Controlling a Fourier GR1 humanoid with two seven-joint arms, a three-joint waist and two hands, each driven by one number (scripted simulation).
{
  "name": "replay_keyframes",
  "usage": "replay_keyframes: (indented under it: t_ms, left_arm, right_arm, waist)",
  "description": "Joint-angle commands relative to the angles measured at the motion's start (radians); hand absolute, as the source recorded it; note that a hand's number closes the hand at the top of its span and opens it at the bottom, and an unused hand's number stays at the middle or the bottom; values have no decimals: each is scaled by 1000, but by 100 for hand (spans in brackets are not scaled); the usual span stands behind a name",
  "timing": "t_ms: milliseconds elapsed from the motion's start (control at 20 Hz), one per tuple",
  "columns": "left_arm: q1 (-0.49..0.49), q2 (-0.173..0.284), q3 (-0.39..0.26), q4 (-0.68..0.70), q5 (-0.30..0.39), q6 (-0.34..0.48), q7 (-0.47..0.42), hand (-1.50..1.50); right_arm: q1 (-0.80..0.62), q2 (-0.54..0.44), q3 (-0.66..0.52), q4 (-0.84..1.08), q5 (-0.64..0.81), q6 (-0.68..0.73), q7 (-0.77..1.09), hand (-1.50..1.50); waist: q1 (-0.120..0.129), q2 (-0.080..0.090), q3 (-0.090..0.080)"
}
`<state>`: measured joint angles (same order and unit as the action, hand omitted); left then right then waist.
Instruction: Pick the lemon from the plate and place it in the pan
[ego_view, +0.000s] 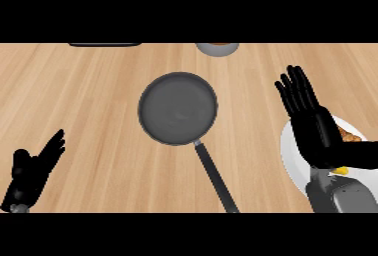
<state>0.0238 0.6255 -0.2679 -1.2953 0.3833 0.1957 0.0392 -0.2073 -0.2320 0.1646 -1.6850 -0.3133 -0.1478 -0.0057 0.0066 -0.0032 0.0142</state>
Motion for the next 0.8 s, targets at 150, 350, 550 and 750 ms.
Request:
replay_keyframes:
  t_ms: [150,350,550,750]
  left_arm:
    - [10,10,-9,-188,-103,89,-11,0]
    - [-7,-30,-41,-179,-129,120,-23,0]
    - [9,-67,-81,-236,-188,185,-3,0]
    - [8,-76,-80,-238,-178,172,12,0]
  right_arm:
    - [-44,-181,-179,103,-133,193,64,-150]
    - [32,-410,-228,266,140,72,126,-150]
    - [155,-457,-344,329,25,148,130,-150]
    - [210,-665,-313,356,152,315,42,-150]
  waist:
    - [0,1,-13]
    - [-41,9,-18]
    - [-28,0,-13]
    - [-25,3,-13]
